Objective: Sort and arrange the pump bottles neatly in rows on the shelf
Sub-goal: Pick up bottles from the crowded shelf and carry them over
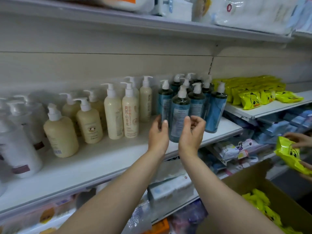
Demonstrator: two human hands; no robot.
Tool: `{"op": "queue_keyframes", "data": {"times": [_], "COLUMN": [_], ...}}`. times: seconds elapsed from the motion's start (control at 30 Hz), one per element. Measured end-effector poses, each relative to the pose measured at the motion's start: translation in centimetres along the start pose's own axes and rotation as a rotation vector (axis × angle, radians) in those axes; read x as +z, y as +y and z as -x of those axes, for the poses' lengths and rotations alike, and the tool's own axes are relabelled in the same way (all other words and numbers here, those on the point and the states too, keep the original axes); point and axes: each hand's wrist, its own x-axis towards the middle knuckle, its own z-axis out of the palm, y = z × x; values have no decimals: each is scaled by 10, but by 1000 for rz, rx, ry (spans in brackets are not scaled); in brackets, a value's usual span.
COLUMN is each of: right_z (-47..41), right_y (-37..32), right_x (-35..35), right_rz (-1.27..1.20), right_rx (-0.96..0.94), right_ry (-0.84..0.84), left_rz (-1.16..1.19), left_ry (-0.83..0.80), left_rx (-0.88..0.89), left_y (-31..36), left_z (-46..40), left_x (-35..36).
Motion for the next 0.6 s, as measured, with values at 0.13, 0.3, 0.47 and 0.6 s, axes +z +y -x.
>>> {"op": "queue_keyframes", "data": {"times": [0.13,0.3,0.47,0.6], "right_z": [-14,-24,-31,-40], "right_y": [7,5,12,21], "right_x": [-13,-20,-26,-24], "right_rz": [8,9,-25,-81], "right_rx": [114,136,169,203], "right_ry": [-90,-170,-313,-521], "left_rz": [110,120,124,78], "left_ry": [-88,-105,-50,4], "left_rx": [-101,-139,-129,-111], "left_y": [9,8,3,1], "left_z": [-11,-23,-21,-25], "left_x": [23,40,43,32]}}
